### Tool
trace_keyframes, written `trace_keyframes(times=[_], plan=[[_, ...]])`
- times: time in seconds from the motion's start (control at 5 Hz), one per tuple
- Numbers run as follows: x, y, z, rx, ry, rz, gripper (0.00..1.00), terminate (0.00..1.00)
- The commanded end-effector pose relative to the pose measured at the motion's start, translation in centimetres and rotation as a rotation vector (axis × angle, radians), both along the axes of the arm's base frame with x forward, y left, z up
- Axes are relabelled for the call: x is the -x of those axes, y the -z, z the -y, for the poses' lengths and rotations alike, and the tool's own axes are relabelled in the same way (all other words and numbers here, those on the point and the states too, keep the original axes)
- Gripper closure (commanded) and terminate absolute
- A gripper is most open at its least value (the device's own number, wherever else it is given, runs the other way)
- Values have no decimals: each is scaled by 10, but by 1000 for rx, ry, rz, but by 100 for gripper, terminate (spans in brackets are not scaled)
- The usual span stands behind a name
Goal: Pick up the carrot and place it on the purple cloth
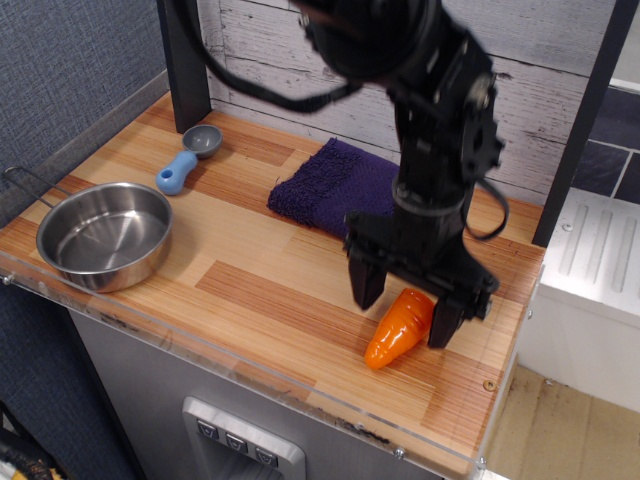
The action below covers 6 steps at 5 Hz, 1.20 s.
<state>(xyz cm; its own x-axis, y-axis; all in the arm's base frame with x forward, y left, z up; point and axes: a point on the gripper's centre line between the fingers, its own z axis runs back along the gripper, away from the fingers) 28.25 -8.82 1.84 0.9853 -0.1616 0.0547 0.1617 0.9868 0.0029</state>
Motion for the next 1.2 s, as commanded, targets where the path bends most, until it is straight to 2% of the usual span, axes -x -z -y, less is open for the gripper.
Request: trace_keyframes(times=[0.0,0.2,0.4,0.6,0.8,1.0], plan=[[12,22,1,-7,55,-35,100,0],[6,3,-1,7,62,-5,100,0],[-24,-42,-14,33,13,91,100,0],[-62,-58,-47,50,-74,133,100,0],[-83,-50,-77,57,-144,119,100,0],[-97,-29,-93,36,-162,72,100,0]])
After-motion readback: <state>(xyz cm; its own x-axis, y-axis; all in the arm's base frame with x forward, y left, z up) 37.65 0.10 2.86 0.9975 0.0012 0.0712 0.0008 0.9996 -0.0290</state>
